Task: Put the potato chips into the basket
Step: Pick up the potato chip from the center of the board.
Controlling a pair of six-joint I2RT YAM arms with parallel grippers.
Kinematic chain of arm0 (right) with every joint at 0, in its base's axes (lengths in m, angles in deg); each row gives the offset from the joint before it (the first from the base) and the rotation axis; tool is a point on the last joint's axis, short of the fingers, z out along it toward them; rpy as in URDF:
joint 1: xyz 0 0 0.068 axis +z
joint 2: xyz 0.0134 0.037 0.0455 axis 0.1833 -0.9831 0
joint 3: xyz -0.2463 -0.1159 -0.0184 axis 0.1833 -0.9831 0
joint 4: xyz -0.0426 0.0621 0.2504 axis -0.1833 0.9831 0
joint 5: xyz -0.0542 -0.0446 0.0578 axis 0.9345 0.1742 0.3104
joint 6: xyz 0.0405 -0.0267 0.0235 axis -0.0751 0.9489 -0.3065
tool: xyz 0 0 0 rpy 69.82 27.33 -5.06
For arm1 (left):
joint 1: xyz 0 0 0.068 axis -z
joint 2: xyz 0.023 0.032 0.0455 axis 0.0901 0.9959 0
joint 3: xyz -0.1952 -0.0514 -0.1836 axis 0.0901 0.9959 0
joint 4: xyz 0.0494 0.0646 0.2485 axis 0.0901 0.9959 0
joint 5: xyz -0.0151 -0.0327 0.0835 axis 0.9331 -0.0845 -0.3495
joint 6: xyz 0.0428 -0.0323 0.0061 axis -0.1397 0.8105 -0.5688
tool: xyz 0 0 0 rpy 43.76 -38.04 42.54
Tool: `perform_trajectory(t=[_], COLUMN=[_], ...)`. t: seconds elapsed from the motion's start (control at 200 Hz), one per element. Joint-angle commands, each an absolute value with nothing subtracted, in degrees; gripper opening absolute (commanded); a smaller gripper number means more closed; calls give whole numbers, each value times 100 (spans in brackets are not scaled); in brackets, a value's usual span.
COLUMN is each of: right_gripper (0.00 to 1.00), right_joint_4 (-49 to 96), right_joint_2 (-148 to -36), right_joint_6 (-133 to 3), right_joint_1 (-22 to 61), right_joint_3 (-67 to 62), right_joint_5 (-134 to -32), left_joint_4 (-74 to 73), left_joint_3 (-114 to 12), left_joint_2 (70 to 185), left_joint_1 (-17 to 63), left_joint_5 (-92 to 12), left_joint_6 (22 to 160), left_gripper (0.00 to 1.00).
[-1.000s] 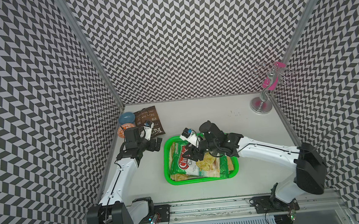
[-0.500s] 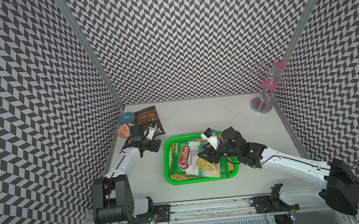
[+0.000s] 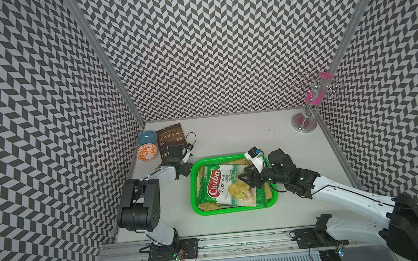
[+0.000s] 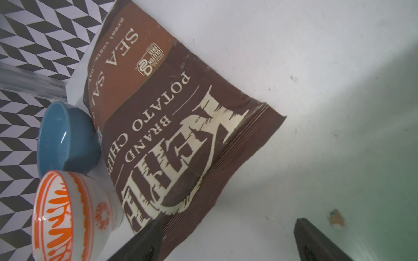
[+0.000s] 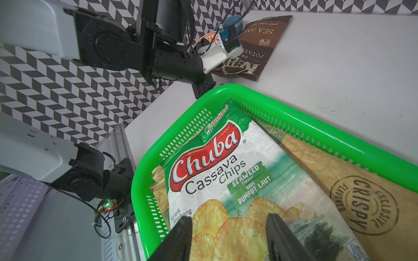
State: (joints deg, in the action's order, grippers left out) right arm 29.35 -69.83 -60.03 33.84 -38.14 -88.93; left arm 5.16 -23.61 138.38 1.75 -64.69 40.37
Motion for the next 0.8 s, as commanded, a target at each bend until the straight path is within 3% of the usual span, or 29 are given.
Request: perform_trajectory(t=[0.0, 0.19, 0.27, 0.536, 0.796], right_gripper=[56, 56, 56, 56, 55], right_joint_4=[2712, 2739, 2732, 2751, 2421], right_joint_2=[-6896, -6819, -6805, -6734, -6460], right_joint_6=[-6076, -6087, -6104, -6131, -6335], right_joint_1=[3347, 3322, 3315, 3295, 3251], right_joint_3=[-3655, -3629, -3628, -3601, -3758], right_joint_5=[-8948, -8926, -8921, -8821, -8464], left_joint_4=[-63, -193, -215, 167, 882], left_joint_3=[-2567, -2889, -2960, -3162, -3415], left_joint_2=[14162, 14761, 14869, 14530, 13553], left_joint_1=[255, 353, 379, 454, 693], left_joint_5=[-7038, -7391, -7385, -7186, -6919], left_joint_6=[4044, 4064, 4032, 4067, 4021], left_gripper=[93, 88, 77, 1, 0])
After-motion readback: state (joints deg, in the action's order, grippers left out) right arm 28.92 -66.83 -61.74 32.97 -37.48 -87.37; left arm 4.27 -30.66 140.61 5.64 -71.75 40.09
